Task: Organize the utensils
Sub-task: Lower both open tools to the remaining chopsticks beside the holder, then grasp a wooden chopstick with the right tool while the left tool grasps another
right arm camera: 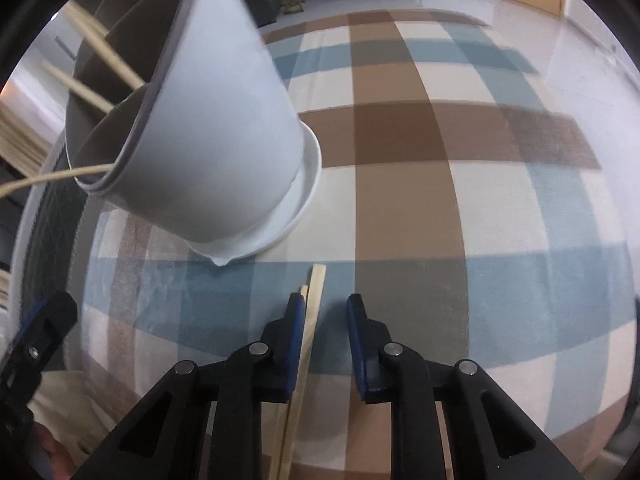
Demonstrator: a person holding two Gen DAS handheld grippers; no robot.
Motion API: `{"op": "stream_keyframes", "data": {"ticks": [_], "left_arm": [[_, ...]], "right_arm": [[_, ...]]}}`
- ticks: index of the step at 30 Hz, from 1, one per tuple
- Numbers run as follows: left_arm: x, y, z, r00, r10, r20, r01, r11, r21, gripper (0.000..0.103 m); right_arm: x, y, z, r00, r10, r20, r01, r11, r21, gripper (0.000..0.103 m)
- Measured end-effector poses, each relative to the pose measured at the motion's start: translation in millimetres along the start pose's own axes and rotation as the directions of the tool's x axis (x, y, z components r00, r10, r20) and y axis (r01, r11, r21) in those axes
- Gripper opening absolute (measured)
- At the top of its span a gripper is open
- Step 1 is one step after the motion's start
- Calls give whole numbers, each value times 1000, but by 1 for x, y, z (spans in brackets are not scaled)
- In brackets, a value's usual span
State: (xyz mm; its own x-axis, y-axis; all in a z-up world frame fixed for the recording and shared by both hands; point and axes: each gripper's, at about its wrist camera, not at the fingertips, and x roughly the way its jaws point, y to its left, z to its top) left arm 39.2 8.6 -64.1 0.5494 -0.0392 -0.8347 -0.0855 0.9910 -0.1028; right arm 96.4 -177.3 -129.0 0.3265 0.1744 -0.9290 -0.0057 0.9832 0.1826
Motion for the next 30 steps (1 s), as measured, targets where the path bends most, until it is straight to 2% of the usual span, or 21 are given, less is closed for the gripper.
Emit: {"op": "stream_keyframes", "data": {"ticks": [6,8,14,21,23,24,28,30], "left_arm": [[0,1,3,1000,3,6,-3,1000,-13,89],[-1,1,3,1000,7,10,-7,1000,-7,89],[-1,4,3,1000,8,10,-8,1000,-22,89],[1,9,4,1000,20,6,-19,999,-38,89],[2,10,4,1000,25,-1,-25,999,-38,89],[3,10,4,1000,27,-5,-27,999,-35,89],[6,4,0,999,30,-17,-30,1000,0,89],[6,-1,-3,999,34,-20,-34,999,29,89]], "right_arm": [[-2,9,-3,998,-60,-9,60,996,-65,19],[-1,9,-3,995,-94,-19,93,993,-74,14],[-4,4,-3,997,-75,-19,74,996,-40,14],[3,2,7,998,-54,19,55,998,-11,15],[4,3,9,998,-61,34,62,998,-16,10],[5,3,10,997,-62,39,63,998,-16,7],[2,-7,12,999,-16,51,14,999,37,6],[-9,-18,12,996,5,86,-12,997,77,6]]}}
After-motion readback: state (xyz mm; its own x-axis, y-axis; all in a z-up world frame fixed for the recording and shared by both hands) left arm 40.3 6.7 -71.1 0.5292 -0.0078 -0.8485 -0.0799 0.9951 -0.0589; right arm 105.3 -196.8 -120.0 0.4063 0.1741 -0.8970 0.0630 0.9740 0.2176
